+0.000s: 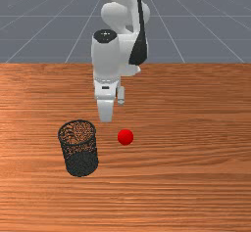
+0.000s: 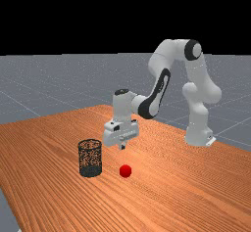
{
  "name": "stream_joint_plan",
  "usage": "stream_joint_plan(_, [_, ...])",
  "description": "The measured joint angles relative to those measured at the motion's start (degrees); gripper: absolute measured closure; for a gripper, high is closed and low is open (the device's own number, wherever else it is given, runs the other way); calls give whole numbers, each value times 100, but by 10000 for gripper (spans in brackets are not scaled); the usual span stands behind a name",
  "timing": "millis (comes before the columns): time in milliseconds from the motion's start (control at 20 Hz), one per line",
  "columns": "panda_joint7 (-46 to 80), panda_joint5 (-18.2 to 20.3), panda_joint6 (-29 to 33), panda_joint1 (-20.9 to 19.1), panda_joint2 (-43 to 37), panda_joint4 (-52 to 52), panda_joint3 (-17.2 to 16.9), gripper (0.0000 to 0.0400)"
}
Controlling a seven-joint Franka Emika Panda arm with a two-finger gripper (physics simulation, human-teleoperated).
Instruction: Put the ball into the container
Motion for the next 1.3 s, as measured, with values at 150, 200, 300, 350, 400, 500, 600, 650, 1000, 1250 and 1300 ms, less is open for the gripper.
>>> stream_joint_plan(150, [-139, 185, 20, -79, -166, -110, 94, 400])
stream_joint_plan(200, [90, -5, -193, 47, -123, 0, 14, 400])
stream_joint_plan(300, [3, 133, 54, 29, -252, -245, 100, 400])
stream_joint_plan(350, [125, -3, 33, 94, -348, -383, 38, 400])
stream_joint_plan(400, [118, -5, 142, 89, -494, -622, 35, 400])
stream_joint_plan(500, [80, -6, 358, 73, -753, -1049, 33, 400])
stream_joint_plan(600, [-80, 9, 346, 8, -742, -1030, 14, 400])
stream_joint_plan(650, [-211, 24, 338, -62, -725, -1004, -10, 400])
stream_joint_plan(1000, [-263, 56, -350, -142, 323, 732, -28, 400])
stream_joint_plan(1250, [-196, 57, -728, -106, 876, 1626, -23, 400])
stream_joint_plan(1300, [-197, 59, -602, -107, 957, 1619, -21, 400])
